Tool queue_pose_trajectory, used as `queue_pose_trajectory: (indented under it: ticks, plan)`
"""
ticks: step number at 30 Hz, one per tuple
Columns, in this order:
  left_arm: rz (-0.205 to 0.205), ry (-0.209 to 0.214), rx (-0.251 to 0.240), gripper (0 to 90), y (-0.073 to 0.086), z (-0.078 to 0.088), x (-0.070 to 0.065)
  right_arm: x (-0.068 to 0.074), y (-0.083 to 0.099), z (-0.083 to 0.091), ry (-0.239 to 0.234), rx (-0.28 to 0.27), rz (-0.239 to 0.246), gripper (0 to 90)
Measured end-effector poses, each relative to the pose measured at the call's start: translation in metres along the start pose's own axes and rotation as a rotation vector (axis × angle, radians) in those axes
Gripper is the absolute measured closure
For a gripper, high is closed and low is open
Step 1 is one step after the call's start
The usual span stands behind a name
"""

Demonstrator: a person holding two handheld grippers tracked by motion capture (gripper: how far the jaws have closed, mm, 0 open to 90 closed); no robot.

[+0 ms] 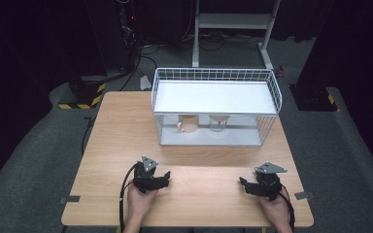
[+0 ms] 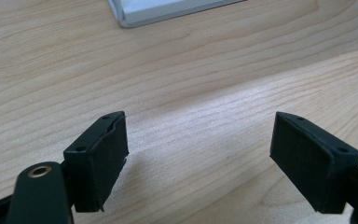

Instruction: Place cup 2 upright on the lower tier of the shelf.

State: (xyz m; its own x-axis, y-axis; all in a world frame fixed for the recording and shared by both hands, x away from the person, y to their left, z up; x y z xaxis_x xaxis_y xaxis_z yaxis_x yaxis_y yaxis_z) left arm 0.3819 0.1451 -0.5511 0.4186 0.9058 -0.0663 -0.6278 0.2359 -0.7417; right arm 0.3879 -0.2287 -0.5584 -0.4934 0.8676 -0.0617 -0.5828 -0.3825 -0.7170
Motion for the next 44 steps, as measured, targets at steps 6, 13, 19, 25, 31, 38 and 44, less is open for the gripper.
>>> queue_pose_trajectory:
  ticks: [6, 13, 19, 25, 31, 38, 44]
  plan:
    - [0.004, -0.011, 0.004, 19.2, 0.0031, -0.0005, 0.0029, 0.0, 0.0, 0.0, 0.0, 0.0, 0.0, 24.8]
    - [0.006, -0.016, 0.013, 19.3, 0.0062, -0.0032, 0.0032, 0.0, -0.0001, -0.0001, 0.0, 0.0, -0.001, 24.8]
    - [0.001, -0.029, 0.007, 19.4, 0.0083, -0.0051, 0.0023, -0.0004, -0.0004, -0.0004, 0.001, -0.003, 0.004, 24.8]
    - [-0.011, -0.043, 0.006, 18.4, 0.0084, -0.0061, 0.002, -0.0004, -0.0004, -0.0005, 0.002, -0.003, 0.004, 24.8]
    - [-0.011, -0.043, 0.006, 18.4, 0.0084, -0.0061, 0.002, -0.0003, -0.0003, -0.0004, 0.001, -0.002, 0.003, 24.8]
    - [-0.003, -0.037, 0.008, 18.4, 0.0086, -0.0063, 0.0012, -0.0003, -0.0003, -0.0004, 0.002, -0.002, 0.001, 24.9]
    - [0.002, -0.038, 0.01, 18.3, 0.0087, -0.0062, 0.0002, -0.0003, -0.0003, -0.0004, 0.002, -0.002, 0.001, 24.8]
Point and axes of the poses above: each handheld gripper's, and its own axes: z roughly backward along the jaws, y roughly out of its underside, x roughly to its left, the point moved 5 cm from there along -z, roughly forward along the jaws, and after that the axes turned 4 degrees about y, right-handed, at the moved point
